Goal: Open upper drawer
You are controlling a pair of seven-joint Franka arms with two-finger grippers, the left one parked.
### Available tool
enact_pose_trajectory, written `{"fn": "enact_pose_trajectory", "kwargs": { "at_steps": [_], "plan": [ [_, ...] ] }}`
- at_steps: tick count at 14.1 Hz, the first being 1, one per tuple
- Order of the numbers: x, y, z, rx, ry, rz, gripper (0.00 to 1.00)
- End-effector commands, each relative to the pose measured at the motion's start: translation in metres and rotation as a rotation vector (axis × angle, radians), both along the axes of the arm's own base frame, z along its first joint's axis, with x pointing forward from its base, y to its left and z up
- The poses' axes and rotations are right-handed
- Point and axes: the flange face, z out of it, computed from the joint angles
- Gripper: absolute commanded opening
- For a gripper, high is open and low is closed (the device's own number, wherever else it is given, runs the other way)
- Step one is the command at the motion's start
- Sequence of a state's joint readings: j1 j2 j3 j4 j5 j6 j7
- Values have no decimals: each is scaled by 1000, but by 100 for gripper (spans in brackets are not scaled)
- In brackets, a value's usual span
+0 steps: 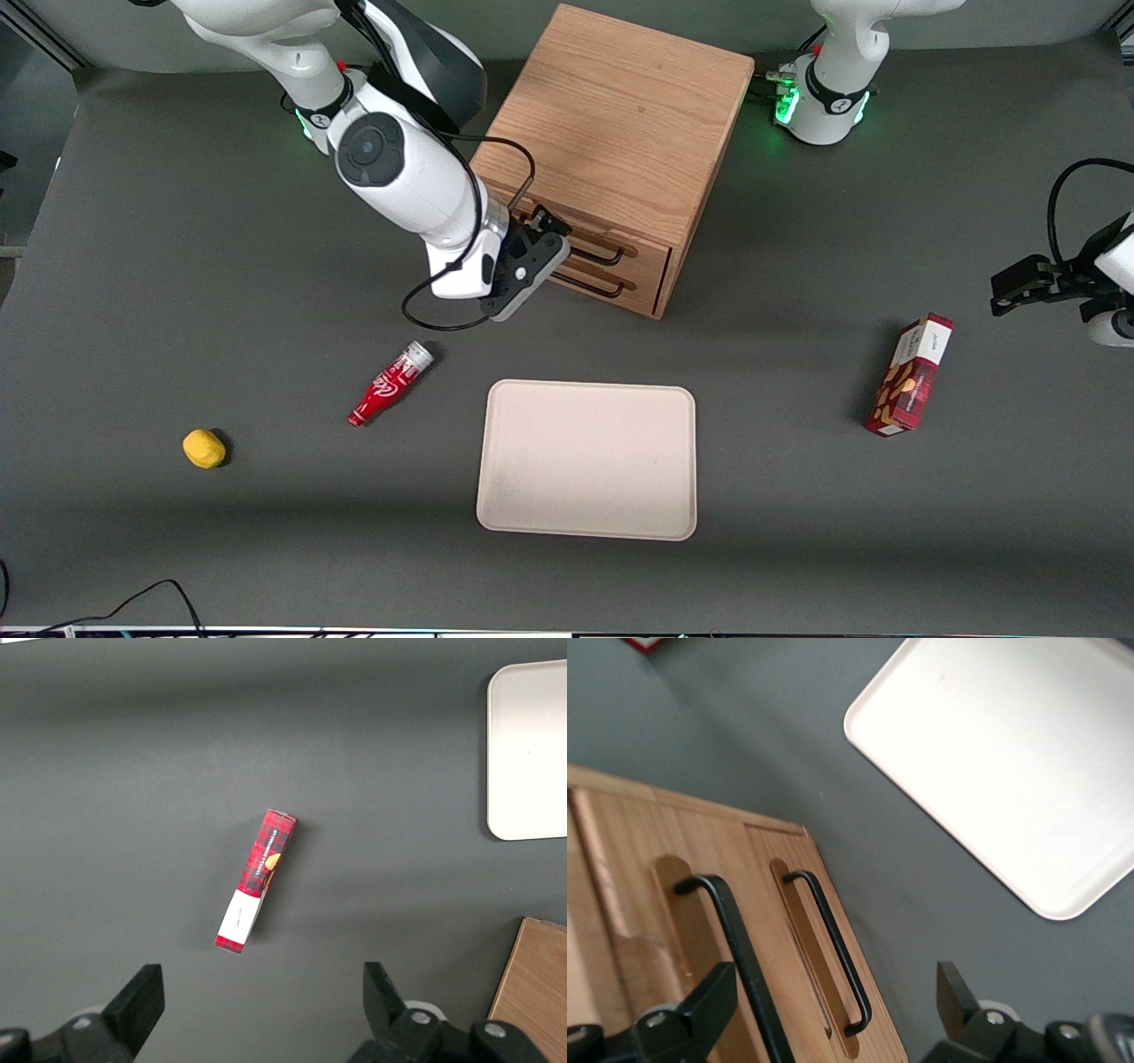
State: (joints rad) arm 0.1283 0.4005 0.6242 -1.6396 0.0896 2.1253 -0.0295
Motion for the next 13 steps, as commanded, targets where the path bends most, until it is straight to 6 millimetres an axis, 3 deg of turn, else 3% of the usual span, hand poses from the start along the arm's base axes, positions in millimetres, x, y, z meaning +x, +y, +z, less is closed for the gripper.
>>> {"fn": "enact_pose_trajectory", "kwargs": {
  "at_steps": [1,4,13],
  "plan": [
    [-13,2,-18,-1,7,42,100],
    [-26,6,-29,-10,40,61,100],
    [-26,4,-43,-5,36,89,100]
  ]
}}
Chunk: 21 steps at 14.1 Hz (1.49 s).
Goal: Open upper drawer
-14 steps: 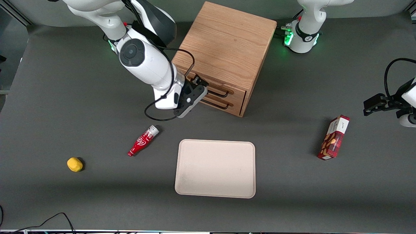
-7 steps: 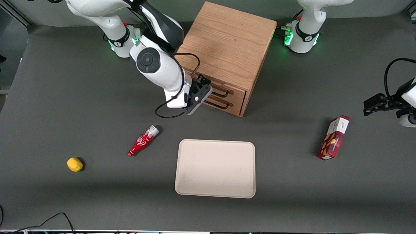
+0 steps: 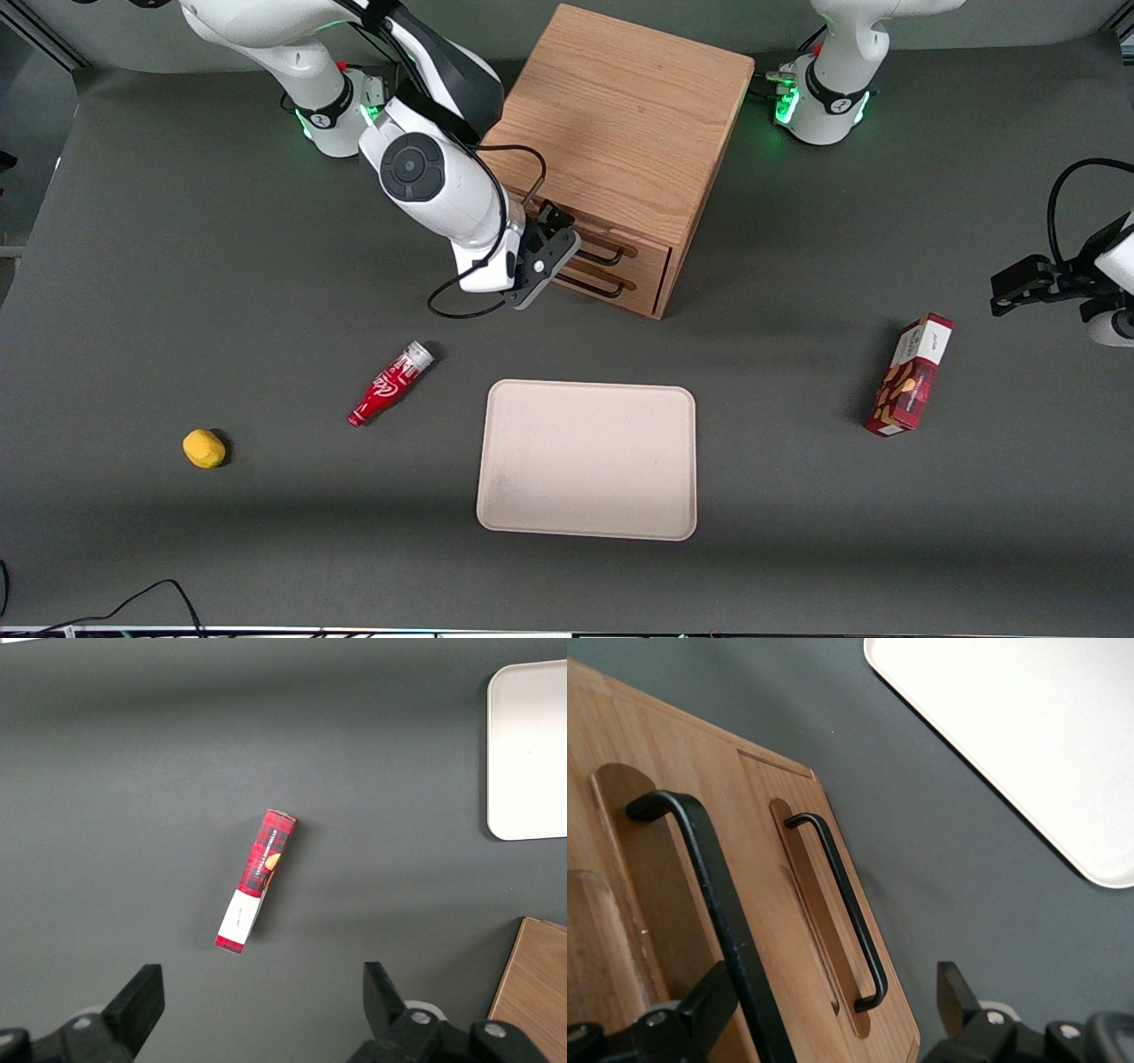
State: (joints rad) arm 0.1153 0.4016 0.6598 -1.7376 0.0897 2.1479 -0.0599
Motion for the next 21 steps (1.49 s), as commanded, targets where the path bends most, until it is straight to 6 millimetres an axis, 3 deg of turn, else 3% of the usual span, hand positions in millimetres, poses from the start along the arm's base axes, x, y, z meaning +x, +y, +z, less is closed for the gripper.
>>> {"fn": "enact_pose_trajectory", "kwargs": {
  "at_steps": [1,5,12,16,21],
  "plan": [
    [5,-5,-3,28,-17,26,100],
    [27,-26,-3,37,-55,66,100],
    [84,-74,6,44,-135,65,100],
    [110,-76,11,85,-152,36,100],
    [124,-64,-13,139,-176,-6,100]
  ]
}}
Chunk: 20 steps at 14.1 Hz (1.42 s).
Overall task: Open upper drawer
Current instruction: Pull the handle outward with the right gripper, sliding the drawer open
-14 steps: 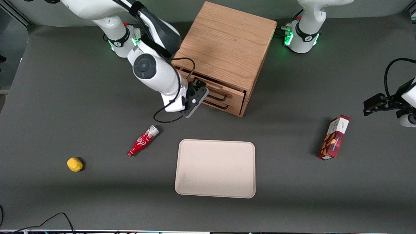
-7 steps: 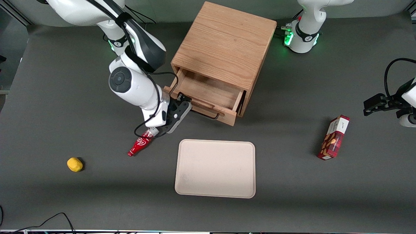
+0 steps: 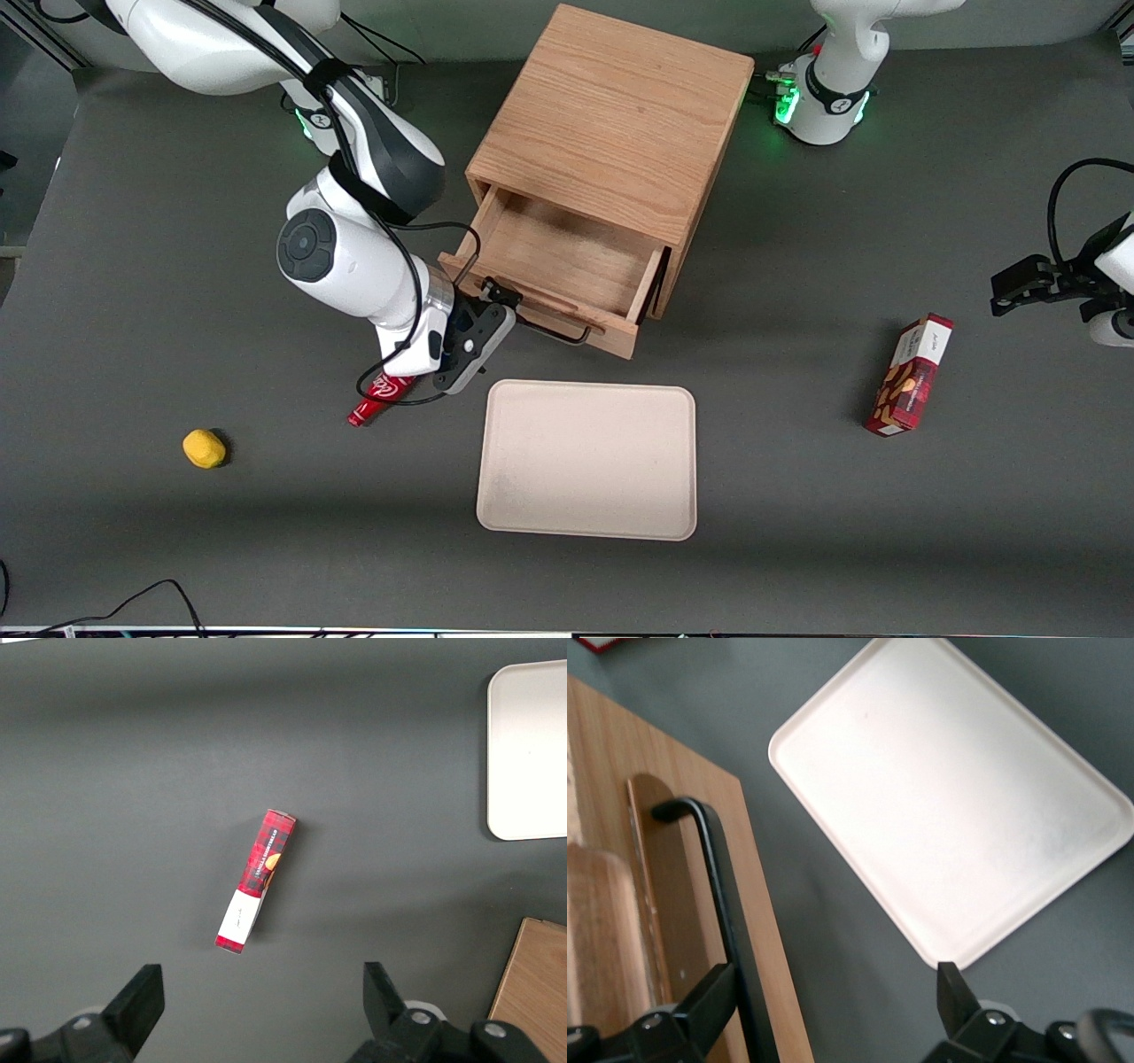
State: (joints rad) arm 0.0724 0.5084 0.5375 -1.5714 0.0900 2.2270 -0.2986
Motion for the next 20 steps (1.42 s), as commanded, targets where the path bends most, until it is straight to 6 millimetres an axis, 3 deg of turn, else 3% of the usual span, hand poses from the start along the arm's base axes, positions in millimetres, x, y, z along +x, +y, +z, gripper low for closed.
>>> {"fn": "enact_pose_trajectory", "kwargs": {
  "at_steps": [1,4,8,11,20],
  "plan": [
    [10,14,-23,55,0,-6,100],
    [8,21,-27,57,-10,3,100],
    [30,15,-23,86,-40,-20,100],
    [49,2,-22,91,-62,-42,100],
    [77,-41,-26,40,-108,-79,100]
  ]
}}
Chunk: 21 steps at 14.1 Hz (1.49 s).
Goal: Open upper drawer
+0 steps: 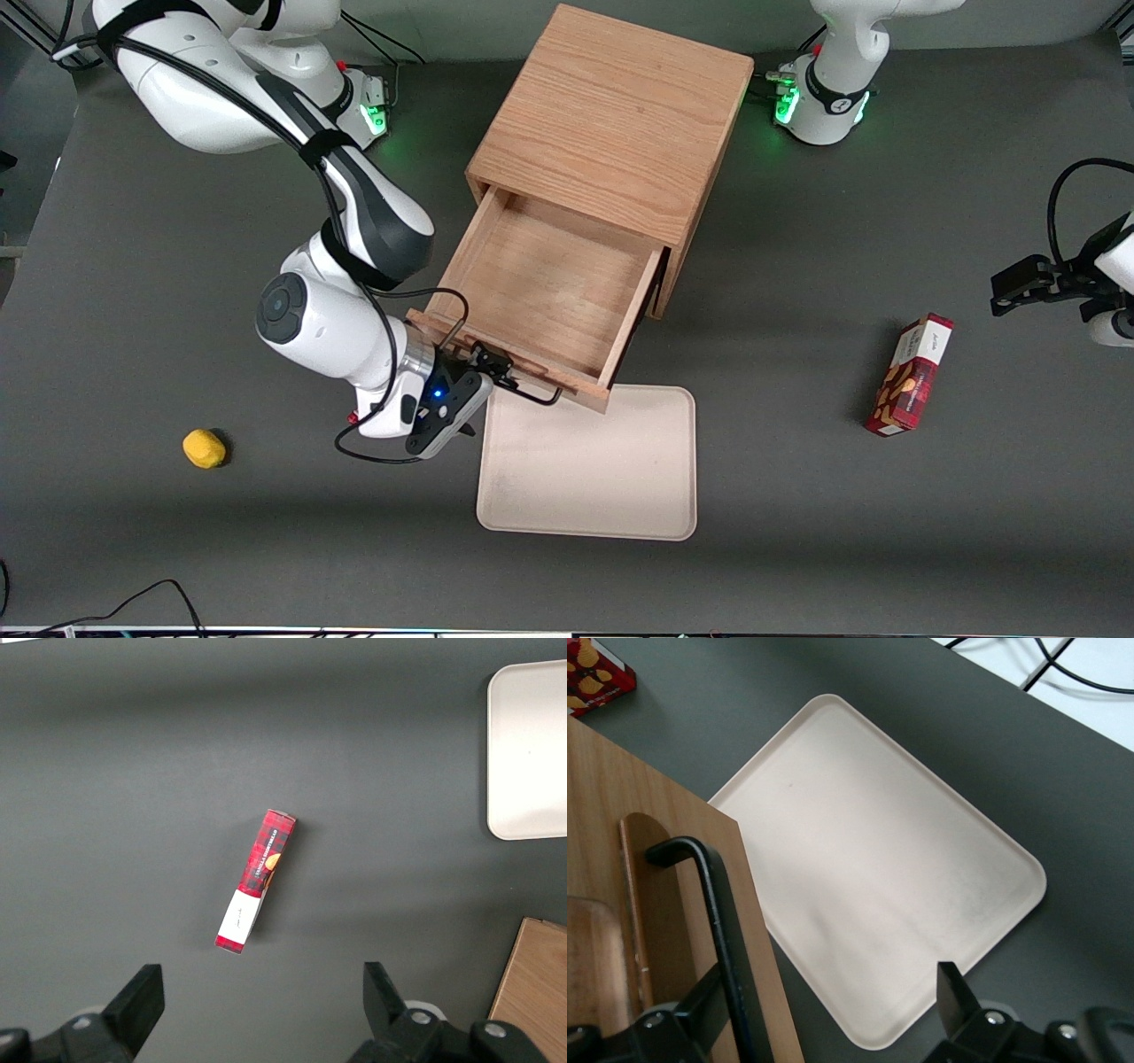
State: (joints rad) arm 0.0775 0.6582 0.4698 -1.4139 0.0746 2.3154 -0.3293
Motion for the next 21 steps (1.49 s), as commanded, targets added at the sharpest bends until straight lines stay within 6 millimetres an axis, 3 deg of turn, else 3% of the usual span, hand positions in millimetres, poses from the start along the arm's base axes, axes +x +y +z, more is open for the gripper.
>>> {"fn": "enact_pose_trajectory", "kwargs": {
  "at_steps": [1,3,7,10,13,17,21],
  "plan": [
    [11,-6,1,-6,-24,6,100],
    [9,-5,5,-3,8,-6,100],
    [6,-9,49,-16,124,-73,100],
    [-3,-19,92,-46,184,-105,100],
    [-21,-39,153,-75,203,-213,100],
    [-23,-128,193,-192,204,-314,100],
    [-40,-187,215,-375,123,-355,100]
  ]
}}
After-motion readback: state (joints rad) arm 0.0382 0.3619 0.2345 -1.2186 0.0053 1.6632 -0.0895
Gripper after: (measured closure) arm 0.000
